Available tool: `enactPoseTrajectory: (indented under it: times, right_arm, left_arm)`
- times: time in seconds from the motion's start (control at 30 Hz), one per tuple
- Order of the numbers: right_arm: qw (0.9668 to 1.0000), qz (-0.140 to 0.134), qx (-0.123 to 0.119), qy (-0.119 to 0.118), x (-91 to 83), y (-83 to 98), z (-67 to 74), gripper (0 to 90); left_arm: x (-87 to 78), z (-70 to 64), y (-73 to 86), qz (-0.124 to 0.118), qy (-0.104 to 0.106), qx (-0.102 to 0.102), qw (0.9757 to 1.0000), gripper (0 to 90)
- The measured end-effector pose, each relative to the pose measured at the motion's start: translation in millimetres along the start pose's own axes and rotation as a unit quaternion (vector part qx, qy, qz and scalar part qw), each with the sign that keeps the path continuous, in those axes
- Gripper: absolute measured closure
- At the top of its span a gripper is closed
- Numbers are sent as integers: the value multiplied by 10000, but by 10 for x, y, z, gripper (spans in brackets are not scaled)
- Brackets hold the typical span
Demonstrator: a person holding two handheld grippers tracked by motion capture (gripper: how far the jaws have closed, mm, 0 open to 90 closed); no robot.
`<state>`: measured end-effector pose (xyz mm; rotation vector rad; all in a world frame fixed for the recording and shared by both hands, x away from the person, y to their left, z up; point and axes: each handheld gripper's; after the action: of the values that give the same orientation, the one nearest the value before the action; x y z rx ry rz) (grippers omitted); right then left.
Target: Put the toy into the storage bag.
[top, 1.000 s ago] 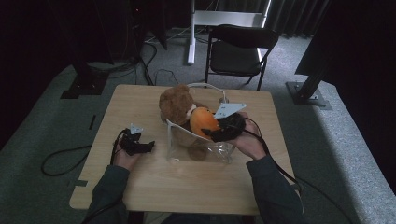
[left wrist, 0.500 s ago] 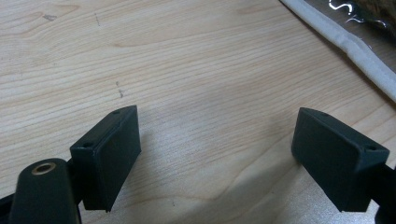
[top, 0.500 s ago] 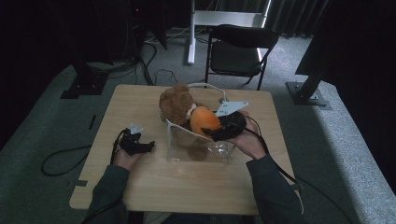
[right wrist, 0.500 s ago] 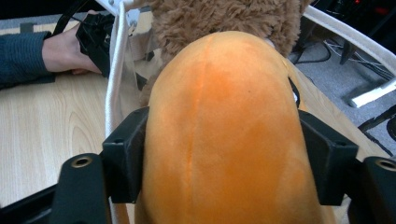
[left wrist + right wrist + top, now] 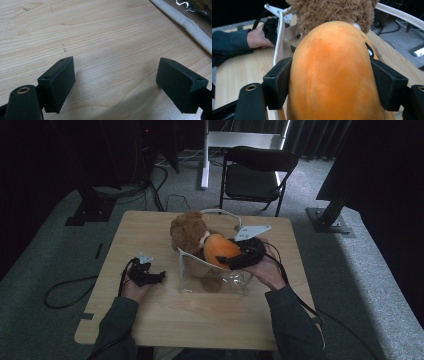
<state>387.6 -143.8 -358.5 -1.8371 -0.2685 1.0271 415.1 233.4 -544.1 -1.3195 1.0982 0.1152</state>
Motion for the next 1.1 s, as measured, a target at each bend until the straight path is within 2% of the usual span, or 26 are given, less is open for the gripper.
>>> enactPoseTrajectory:
  times: [0.27, 0.73, 0.87, 1.0, 1.1]
  right_arm:
    - [9991, -162, 275, -283, -22, 55, -92, 255]
    - [9992, -317, 214, -153, -45, 66, -74, 270]
    - [9986, -384, 310, -170, -57, 79, -81, 264]
    - [9984, -410, 317, -223, -63, 78, -81, 263]
    - [9969, -492, 454, -403, -81, 79, -101, 260]
  left_arm:
    - [1, 0, 0, -5, -3, -4, 10000, 161]
    - [0, 0, 0, 1, 0, 1, 10000, 161]
    - [0, -1, 0, 0, -3, -4, 10000, 161]
    - [0, 0, 0, 0, -1, 0, 10000, 161]
    - [0, 0, 0, 0, -1, 0, 10000, 161]
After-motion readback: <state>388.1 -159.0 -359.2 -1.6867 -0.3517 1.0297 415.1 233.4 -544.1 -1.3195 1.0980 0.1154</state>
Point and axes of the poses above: each handheld gripper's, and its own axes: x roughly forward along the jaws, y roughly out of its underside, z roughly to its left, and after that the axes turned 13 degrees about y, right-handed
